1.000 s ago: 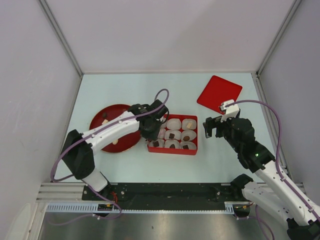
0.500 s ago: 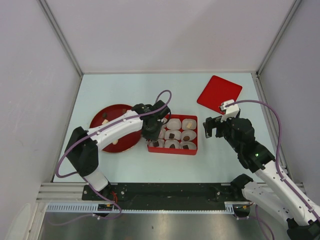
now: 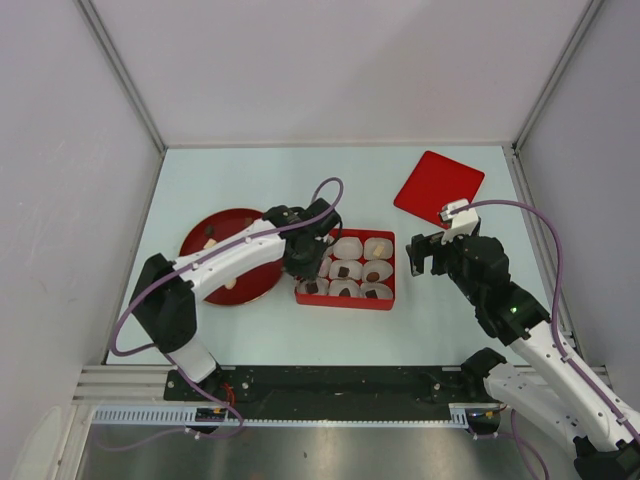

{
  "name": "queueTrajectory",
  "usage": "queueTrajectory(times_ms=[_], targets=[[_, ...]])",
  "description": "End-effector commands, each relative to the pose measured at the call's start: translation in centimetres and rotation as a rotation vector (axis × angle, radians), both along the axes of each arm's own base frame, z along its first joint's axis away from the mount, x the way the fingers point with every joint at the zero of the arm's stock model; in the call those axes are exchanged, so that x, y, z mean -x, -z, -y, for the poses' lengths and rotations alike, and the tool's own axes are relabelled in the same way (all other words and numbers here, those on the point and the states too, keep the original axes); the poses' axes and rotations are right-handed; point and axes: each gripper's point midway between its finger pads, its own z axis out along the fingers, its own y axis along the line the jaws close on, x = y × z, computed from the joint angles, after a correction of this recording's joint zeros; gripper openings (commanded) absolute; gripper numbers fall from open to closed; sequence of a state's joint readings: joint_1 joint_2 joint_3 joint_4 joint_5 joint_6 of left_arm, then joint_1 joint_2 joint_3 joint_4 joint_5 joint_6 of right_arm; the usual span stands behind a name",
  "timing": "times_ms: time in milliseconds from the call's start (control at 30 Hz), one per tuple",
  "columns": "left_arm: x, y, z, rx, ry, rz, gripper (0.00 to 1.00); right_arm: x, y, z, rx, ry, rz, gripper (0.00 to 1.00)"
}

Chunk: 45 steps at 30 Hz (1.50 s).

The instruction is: Pack the chocolate

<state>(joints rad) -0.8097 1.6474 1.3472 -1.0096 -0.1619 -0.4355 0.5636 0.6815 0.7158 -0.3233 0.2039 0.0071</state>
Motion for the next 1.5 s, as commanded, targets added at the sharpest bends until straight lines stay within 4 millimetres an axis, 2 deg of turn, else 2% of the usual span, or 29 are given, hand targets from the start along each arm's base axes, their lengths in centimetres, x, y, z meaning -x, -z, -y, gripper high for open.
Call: queueTrajectory(times_ms=[0, 133, 200, 267, 467, 667, 867, 1000, 1467], targets=[[-1.0, -5.0, 1.5, 0.122, 0.005, 0.112, 0.40, -0.2, -0.9, 0.1, -0.011, 0.012, 0.036, 1.00], [-1.6, -8.1, 1.3, 0.166, -0.014, 0.186, 0.40, -0.2, -0.8, 0.1, -0.011, 0.013, 0.034, 1.00], [-1.8, -9.3, 0.5, 0.167, -0.034, 0.221, 0.40, -0.2, -0.8, 0.1, -0.012, 0.013, 0.036, 1.00], [-1.9, -9.8, -0.4, 0.155, -0.056, 0.230, 0.40, -0.1, -1.0, 0.2, -0.014, 0.013, 0.040, 1.00], [-2.6, -10.2, -4.9, 0.137, -0.214, 0.266, 0.40, -0.1, -1.0, 0.1, -0.014, 0.009, 0.040, 1.00], [-2.7, -8.4, -9.0, 0.121, -0.352, 0.258, 0.41, -0.1, -0.9, 0.0, -0.013, 0.007, 0.037, 1.00], [-3.0, -5.9, -10.8, 0.093, -0.395, 0.230, 0.42, -0.2, -0.9, 0.0, -0.013, 0.004, 0.036, 1.00], [-3.6, -4.6, -11.2, 0.088, -0.422, 0.226, 0.43, -0.2, -0.9, 0.0, -0.014, 0.005, 0.036, 1.00], [-5.6, -1.3, -10.0, 0.084, -0.418, 0.178, 0.45, -0.3, -0.8, 0.2, -0.011, 0.020, 0.037, 1.00]])
